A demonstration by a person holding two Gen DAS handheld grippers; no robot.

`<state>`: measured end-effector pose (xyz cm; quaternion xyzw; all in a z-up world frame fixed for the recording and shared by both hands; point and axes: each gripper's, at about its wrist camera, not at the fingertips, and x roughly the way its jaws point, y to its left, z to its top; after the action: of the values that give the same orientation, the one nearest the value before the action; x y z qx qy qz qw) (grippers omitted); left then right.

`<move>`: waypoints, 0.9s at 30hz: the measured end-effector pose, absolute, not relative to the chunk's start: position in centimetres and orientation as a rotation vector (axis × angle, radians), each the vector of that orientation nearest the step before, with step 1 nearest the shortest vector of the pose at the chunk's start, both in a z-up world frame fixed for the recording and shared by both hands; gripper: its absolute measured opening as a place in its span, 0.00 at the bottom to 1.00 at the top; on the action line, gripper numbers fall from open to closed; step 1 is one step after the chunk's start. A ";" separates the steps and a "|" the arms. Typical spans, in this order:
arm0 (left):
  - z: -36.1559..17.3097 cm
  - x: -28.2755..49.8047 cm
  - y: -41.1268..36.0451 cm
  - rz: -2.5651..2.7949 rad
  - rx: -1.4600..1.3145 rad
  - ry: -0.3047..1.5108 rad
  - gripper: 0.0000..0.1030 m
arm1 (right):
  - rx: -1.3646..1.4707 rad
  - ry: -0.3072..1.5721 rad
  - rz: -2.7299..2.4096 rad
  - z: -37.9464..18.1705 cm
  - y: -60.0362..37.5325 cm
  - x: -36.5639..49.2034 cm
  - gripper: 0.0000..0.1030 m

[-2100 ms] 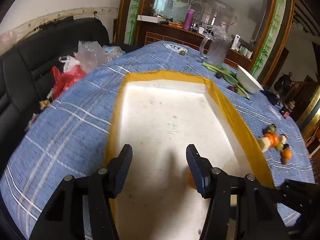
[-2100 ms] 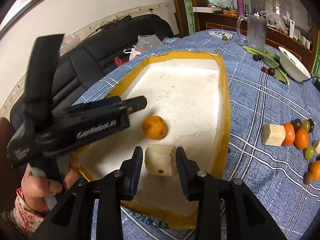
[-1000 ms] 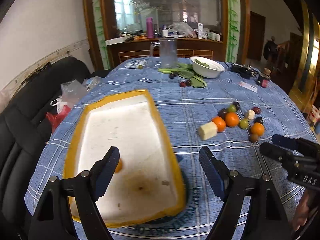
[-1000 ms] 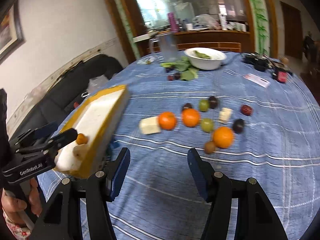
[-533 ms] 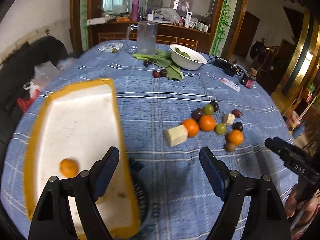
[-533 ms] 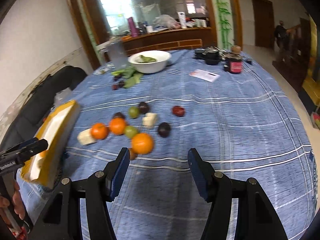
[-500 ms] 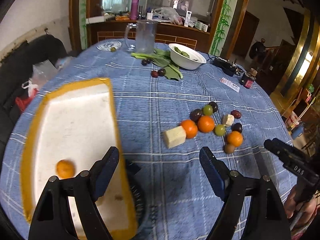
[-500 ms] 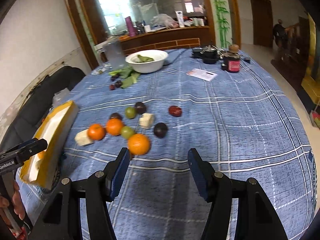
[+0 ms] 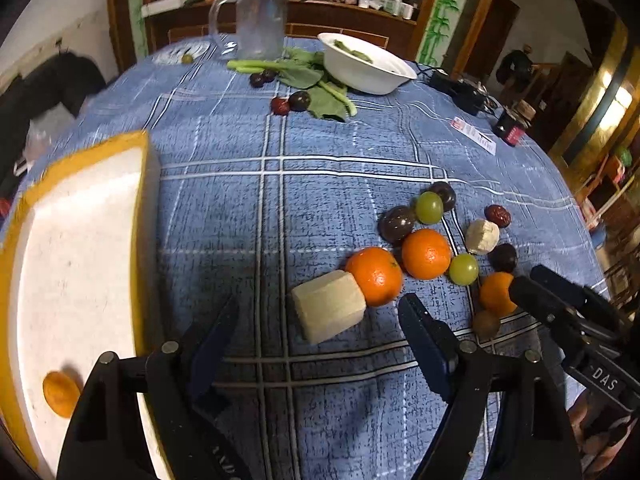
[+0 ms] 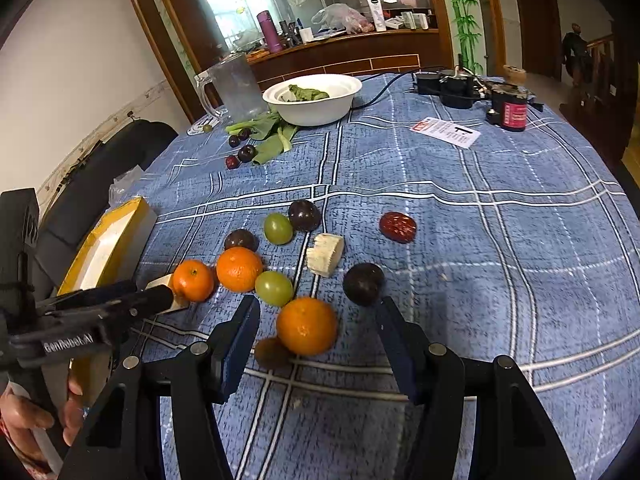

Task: Organize fruits

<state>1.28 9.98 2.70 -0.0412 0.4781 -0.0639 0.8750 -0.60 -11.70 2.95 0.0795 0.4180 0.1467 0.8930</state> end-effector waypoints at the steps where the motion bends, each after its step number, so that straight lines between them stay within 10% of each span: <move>1: 2.7 1.3 10.0 -0.128 -0.077 0.995 0.71 | 0.155 0.867 0.306 2.8 -11.5 -0.5 0.62; 14: 2.6 1.3 9.1 -0.095 -0.019 0.952 0.68 | 0.154 0.923 0.338 0.9 -10.8 0.0 0.40; 18: 2.8 0.5 8.8 -0.109 -0.017 0.921 0.35 | 0.146 0.912 0.334 1.0 -10.7 -0.2 0.36; 27: 2.1 0.9 9.3 -0.103 -0.085 0.941 0.50 | 0.148 0.888 0.319 1.7 -11.4 -0.7 0.36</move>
<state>0.93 9.31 2.12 -0.0409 0.4528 -0.0496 0.8893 -0.73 -11.43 1.68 0.0711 0.4274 0.1537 0.8881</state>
